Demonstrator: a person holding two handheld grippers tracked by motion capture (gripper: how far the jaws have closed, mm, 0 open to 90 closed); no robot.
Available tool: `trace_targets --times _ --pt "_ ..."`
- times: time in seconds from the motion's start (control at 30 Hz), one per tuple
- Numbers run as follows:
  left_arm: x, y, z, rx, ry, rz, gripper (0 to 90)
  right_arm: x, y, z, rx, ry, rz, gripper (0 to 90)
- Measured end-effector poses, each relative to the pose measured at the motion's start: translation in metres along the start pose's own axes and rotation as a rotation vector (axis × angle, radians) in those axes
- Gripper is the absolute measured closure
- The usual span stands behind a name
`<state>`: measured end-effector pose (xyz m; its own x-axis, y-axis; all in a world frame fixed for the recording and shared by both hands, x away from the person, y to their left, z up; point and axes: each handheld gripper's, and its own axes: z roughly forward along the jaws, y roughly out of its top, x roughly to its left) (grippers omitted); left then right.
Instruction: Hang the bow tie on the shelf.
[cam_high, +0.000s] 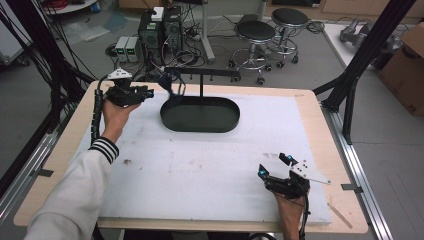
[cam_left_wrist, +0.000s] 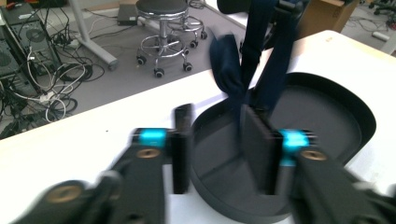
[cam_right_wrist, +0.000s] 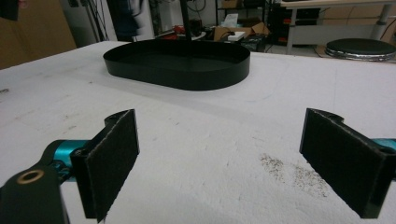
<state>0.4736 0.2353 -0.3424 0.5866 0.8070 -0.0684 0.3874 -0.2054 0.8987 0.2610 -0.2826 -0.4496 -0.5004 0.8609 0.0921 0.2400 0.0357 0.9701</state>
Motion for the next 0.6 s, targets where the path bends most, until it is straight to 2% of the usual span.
trace_targets --times 0.03,0.1,0.13,0.17,0.2,0.23,0.27,0.3,0.33,0.37,0.4,0.43,0.47,0.5,0.6 --pt "-0.001 0.0 0.0 0.004 -0.005 0.003 53.5 0.0 0.0 0.0 0.0 0.0 0.0 10.8" --pt "-0.003 0.0 -0.001 0.016 -0.01 0.002 45.1 0.0 0.0 0.0 0.0 0.0 0.001 10.8" --pt "-0.004 0.0 -0.002 0.028 -0.003 -0.019 45.1 0.0 0.0 0.0 0.0 0.0 0.0 10.8" --pt "-0.006 0.0 -0.004 0.049 0.012 -0.059 42.9 0.0 0.0 0.0 -0.001 0.0 0.001 10.8" --pt "-0.007 -0.001 -0.007 0.053 0.015 -0.059 40.3 0.0 0.0 0.0 -0.001 0.001 0.003 10.8" --pt "-0.008 -0.001 -0.008 0.051 0.021 -0.046 35.1 0.0 0.0 0.0 -0.001 0.001 0.003 10.8" --pt "-0.01 -0.002 -0.011 0.051 0.037 -0.012 30.5 0.0 0.0 0.0 -0.002 0.003 0.002 10.8" --pt "-0.011 -0.005 -0.015 0.048 0.01 0.012 26.3 0.001 0.0 -0.001 -0.005 0.001 0.0 10.8" --pt "-0.012 -0.007 -0.018 0.034 0.001 0.028 25.7 0.001 0.0 -0.001 -0.007 0.0 -0.005 10.8" --pt "-0.012 -0.007 -0.018 0.034 0.001 0.028 25.1 0.001 0.0 -0.001 -0.005 0.001 -0.005 10.8" --pt "-0.013 -0.009 -0.024 0.006 -0.022 0.046 23.5 0.0 0.0 -0.001 -0.002 0.003 -0.003 10.8" --pt "-0.013 -0.011 -0.028 -0.018 -0.039 0.036 22.9 0.001 0.0 -0.001 -0.002 0.003 0.001 10.8" --pt "-0.013 -0.011 -0.028 -0.018 -0.039 0.036 22.5 0.0 0.0 -0.001 -0.003 0.003 -0.001 10.8" --pt "-0.013 -0.015 -0.036 -0.049 -0.061 0.033 21.4 0.0 0.0 0.0 -0.004 0.003 -0.006 10.8" --pt "-0.015 -0.02 -0.044 -0.068 -0.077 0.036 21.0 0.001 0.0 0.0 -0.001 0.002 -0.005 10.8"
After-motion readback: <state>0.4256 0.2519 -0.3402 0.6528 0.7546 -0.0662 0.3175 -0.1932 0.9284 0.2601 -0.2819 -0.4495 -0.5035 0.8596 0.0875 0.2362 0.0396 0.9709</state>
